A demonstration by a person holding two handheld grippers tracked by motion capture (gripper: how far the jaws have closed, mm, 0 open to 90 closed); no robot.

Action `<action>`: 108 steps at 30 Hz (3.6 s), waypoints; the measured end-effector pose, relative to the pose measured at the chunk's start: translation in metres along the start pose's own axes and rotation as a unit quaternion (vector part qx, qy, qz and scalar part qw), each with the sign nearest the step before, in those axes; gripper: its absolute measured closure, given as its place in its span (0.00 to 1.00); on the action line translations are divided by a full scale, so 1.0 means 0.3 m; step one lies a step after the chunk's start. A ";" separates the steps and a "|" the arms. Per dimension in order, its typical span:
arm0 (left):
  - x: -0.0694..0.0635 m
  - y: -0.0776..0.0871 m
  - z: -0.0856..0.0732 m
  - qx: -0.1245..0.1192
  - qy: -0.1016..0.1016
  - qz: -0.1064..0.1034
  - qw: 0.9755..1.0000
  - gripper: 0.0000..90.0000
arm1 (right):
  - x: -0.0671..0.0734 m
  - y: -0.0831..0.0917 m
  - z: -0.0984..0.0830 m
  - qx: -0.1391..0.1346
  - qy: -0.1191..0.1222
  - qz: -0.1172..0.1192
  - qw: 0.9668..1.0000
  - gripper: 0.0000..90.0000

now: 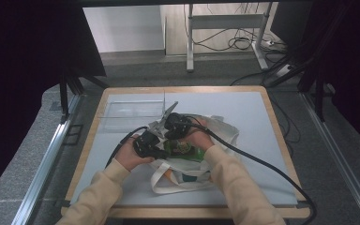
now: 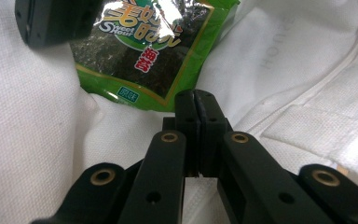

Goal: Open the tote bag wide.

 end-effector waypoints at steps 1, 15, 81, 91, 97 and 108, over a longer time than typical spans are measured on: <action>0.002 0.001 0.000 0.003 -0.004 0.001 1.000 1.00 | 0.001 -0.004 0.001 0.001 0.001 -0.002 1.000 0.99; -0.001 -0.003 -0.001 -0.001 0.008 -0.004 1.000 1.00 | -0.049 -0.055 -0.023 0.014 -0.026 -0.054 0.998 0.99; -0.016 0.043 -0.005 -0.026 0.003 -0.006 1.000 0.99 | -0.039 0.249 -0.255 0.005 -0.126 -0.060 0.990 0.97; -0.001 0.150 -0.022 -0.079 0.016 0.014 0.997 0.78 | 0.003 0.260 -0.258 0.004 -0.152 -0.081 0.985 0.55; 0.007 0.207 -0.046 -0.101 0.022 0.020 0.994 0.59 | 0.027 0.261 -0.254 -0.007 -0.187 -0.077 0.979 0.39; 0.013 0.272 -0.091 -0.125 0.034 0.044 0.991 0.40 | 0.039 0.259 -0.257 -0.002 -0.242 -0.060 0.968 0.29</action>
Point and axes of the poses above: each handheld gripper's, and its own axes: y roughly backward along the jaws, z roughly out of its top, x roughly to its left, the point moved 2 cm from there along -y, roughly forward along the jaws, and after that the axes turned 11 degrees about y, right-handed, at the moved point
